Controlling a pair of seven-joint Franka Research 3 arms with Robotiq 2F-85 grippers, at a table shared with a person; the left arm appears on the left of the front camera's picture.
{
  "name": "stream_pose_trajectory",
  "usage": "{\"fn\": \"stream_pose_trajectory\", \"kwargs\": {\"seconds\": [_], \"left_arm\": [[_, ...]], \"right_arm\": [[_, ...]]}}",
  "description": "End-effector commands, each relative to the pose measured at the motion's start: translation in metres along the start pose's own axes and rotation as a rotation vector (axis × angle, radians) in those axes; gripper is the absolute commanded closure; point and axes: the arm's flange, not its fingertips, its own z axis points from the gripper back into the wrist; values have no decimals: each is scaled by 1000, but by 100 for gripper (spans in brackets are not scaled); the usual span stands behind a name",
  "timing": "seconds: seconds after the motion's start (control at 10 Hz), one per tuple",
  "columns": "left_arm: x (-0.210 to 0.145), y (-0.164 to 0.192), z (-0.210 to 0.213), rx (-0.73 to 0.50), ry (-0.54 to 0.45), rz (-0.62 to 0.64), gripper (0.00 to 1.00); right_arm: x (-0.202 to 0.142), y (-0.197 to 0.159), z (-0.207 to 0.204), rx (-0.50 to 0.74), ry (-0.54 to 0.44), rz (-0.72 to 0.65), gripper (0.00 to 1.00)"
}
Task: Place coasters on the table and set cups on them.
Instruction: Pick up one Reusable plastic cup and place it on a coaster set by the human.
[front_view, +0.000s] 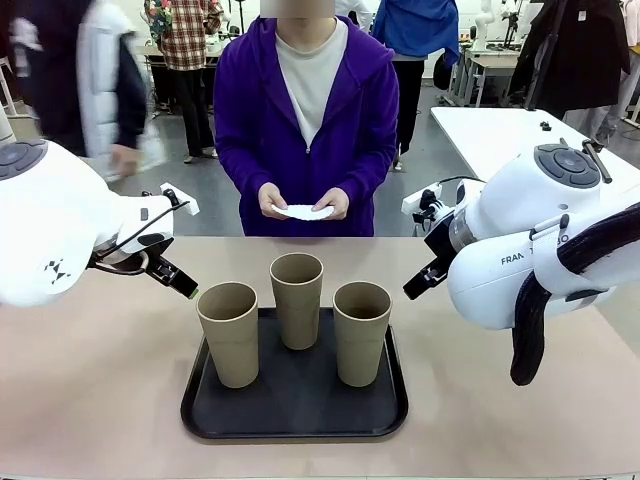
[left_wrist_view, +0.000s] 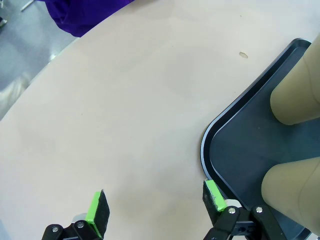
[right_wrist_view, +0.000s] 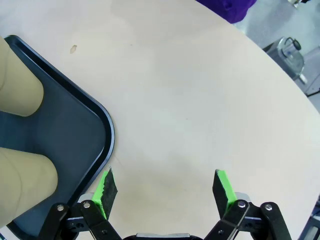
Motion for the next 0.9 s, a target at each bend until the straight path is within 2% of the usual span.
{"fn": "stream_pose_trajectory", "kwargs": {"seconds": [0.0,0.2,0.3,0.6,0.8], "left_arm": [[0,0,0,0,0,0,0],[0,0,0,0,0,0,0],[0,0,0,0,0,0,0],[-6,-4,67,-3,-4,-25,0],[-27,-9,103,-31,76,-8,0]], "right_arm": [[0,0,0,0,0,0,0],[0,0,0,0,0,0,0],[2,-2,10,-13,30,1,0],[-18,-9,92,-45,92,-36,0],[-41,-2,146,-57,154,-54,0]]}}
